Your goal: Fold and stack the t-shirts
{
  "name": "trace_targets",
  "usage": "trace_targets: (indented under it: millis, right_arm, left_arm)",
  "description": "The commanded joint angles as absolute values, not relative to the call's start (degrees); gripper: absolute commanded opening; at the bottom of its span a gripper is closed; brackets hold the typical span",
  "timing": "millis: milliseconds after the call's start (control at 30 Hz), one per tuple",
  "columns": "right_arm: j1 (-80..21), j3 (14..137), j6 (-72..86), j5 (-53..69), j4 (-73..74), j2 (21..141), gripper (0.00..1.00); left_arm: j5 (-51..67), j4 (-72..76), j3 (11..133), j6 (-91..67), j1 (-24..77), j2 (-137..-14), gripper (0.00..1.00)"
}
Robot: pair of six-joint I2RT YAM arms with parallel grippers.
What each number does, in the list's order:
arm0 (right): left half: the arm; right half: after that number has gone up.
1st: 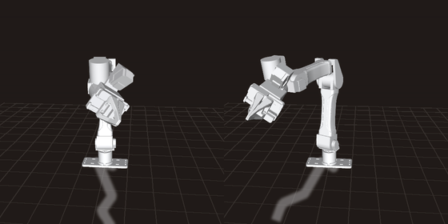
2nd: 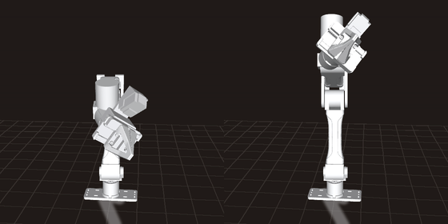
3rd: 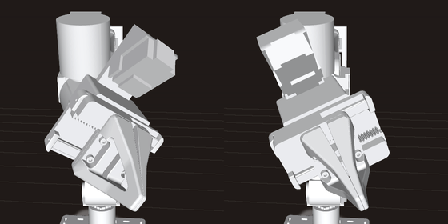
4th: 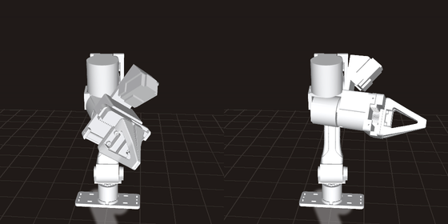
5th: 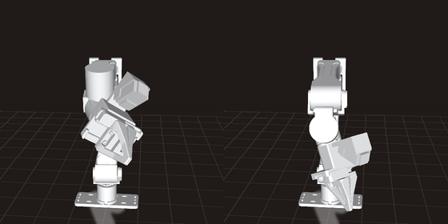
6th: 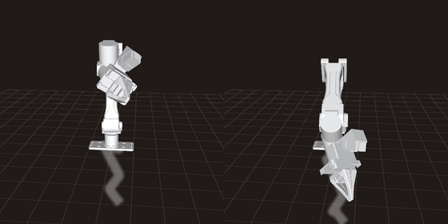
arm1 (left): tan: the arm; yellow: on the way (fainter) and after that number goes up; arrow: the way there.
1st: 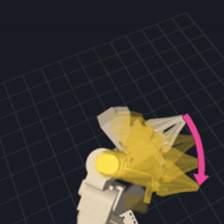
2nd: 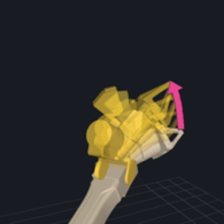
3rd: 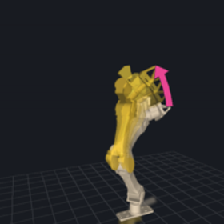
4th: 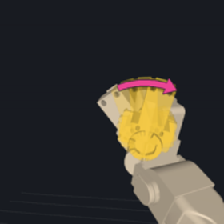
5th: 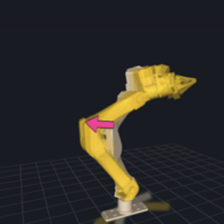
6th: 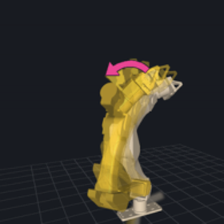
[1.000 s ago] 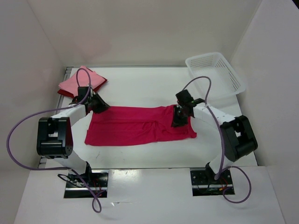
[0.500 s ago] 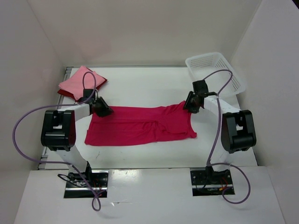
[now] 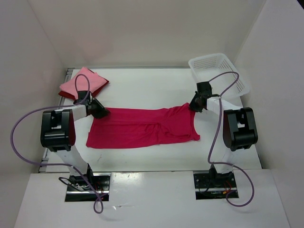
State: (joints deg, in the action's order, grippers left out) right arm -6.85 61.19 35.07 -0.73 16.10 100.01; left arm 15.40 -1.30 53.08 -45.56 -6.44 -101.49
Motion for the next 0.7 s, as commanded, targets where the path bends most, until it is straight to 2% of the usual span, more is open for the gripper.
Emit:
trace_targets:
  millis: [0, 67, 400, 600, 667]
  right_arm:
    - [-6.5, 61.1, 37.0, -3.6, 10.8, 99.8, 0.12]
    - [-6.5, 61.1, 37.0, -5.2, 11.3, 99.8, 0.06]
    - [-6.5, 58.8, 38.7, -7.4, 13.4, 99.8, 0.00]
    - [-6.5, 59.3, 39.7, -6.8, 14.0, 101.1, 0.00]
    - [-6.5, 59.3, 39.7, -6.8, 14.0, 100.6, 0.09]
  left_arm:
    - [14.4, 0.0, 54.7, -46.8, -8.3, -104.8, 0.33]
    - [16.8, 0.8, 54.7, -48.4, -10.7, -105.7, 0.33]
    - [20.0, 2.5, 50.0, -51.8, -19.2, -103.9, 0.34]
    - [18.5, 3.0, 47.0, -52.9, -19.2, -96.9, 0.35]
    - [19.0, 3.0, 47.0, -53.4, -19.2, -95.5, 0.35]
